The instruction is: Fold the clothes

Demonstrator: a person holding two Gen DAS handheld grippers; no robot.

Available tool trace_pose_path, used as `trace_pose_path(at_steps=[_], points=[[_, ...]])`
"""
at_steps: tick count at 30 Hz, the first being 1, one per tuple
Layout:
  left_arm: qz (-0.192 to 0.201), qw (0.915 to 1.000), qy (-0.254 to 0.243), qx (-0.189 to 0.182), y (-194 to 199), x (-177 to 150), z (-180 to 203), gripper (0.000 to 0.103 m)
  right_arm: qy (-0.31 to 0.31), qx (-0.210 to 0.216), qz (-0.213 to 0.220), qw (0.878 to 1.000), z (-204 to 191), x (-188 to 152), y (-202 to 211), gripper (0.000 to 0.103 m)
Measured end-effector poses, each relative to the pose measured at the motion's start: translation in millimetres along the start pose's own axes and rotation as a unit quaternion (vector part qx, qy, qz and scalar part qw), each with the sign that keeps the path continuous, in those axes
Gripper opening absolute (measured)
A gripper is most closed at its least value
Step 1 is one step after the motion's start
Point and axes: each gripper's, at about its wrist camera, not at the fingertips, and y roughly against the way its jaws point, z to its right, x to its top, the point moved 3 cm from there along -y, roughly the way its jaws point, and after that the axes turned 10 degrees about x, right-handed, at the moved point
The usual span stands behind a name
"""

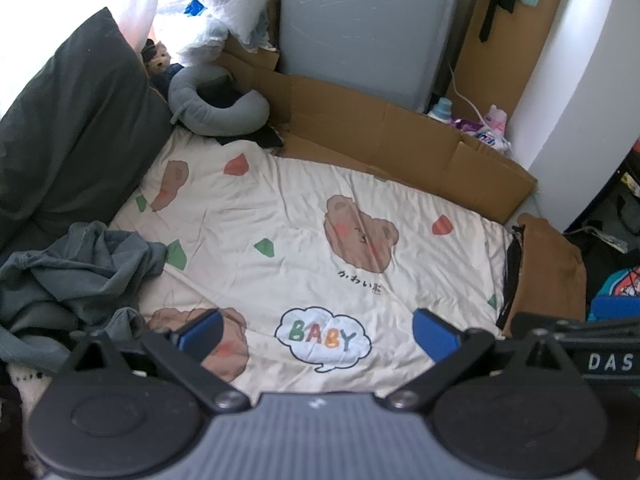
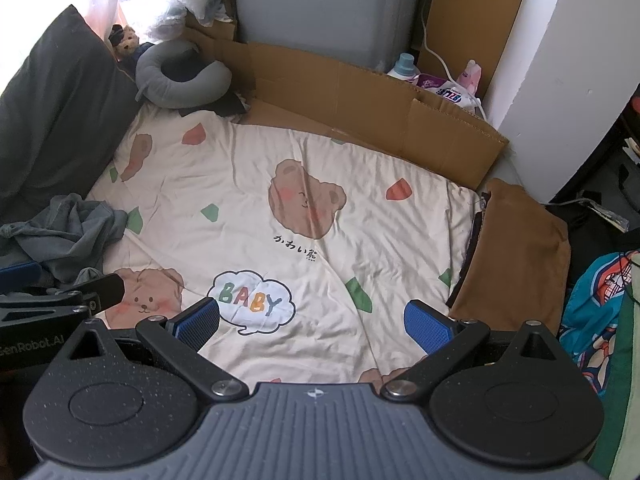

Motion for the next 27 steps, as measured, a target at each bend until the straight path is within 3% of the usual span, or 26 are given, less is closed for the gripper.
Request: trace_pose_path(at_steps=[27], points=[[-0.005,1.0000,0.007,-0.002,-0.2,4.5,-7.2,0.096,-0.015,0.000,0.002,1.000,-1.5,1.2,1.5,0.101]])
